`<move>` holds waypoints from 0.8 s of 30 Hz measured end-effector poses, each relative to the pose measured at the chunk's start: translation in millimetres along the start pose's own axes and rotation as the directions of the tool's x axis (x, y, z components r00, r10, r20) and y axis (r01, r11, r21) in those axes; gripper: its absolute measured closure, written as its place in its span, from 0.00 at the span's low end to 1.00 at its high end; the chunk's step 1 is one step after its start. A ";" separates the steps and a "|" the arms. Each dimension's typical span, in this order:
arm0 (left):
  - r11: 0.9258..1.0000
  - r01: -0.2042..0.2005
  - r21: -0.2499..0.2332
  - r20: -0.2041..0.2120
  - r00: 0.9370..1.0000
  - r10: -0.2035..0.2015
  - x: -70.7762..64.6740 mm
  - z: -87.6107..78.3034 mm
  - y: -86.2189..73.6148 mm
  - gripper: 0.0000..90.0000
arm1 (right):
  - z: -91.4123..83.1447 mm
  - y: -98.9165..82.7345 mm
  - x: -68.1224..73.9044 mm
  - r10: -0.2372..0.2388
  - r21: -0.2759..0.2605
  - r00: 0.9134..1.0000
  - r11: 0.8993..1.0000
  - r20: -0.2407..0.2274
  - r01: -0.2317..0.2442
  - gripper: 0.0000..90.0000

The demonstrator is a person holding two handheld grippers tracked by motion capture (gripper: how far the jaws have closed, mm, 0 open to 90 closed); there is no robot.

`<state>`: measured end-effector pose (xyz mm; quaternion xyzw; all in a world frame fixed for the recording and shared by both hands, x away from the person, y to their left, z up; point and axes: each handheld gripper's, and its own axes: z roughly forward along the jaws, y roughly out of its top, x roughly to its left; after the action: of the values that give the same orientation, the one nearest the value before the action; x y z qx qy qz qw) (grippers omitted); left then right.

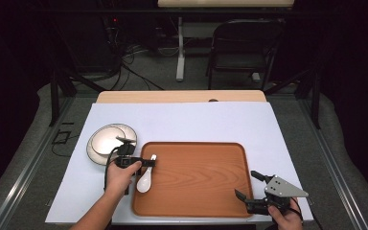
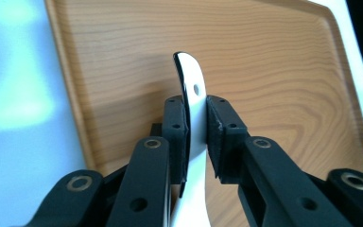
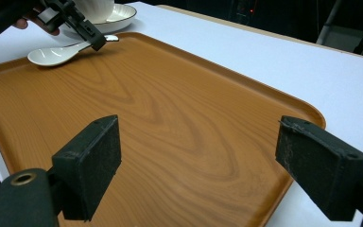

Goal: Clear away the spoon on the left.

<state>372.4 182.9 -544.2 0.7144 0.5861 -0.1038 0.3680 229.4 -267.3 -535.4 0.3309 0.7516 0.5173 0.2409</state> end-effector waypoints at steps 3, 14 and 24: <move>1.000 -0.024 0.000 -0.031 0.999 0.024 -0.5 -3.7 -0.8 0.84 | -0.2 -0.1 -0.3 0.001 -0.002 1.000 1.000 0.000 -0.001 0.16; 0.997 -0.070 -0.036 -0.072 0.995 0.068 -7.0 -10.8 -0.4 0.69 | -0.2 0.0 0.1 0.000 0.000 1.000 1.000 0.001 0.000 0.16; 0.990 -0.125 -0.061 -0.110 0.987 0.118 -13.8 -19.2 2.3 0.65 | -0.3 0.0 -0.1 0.000 -0.001 1.000 1.000 0.000 0.000 0.16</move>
<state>365.0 184.7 -521.7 0.7406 0.5631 -0.0233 0.3659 229.3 -267.5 -535.3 0.3310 0.7511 0.5178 0.2412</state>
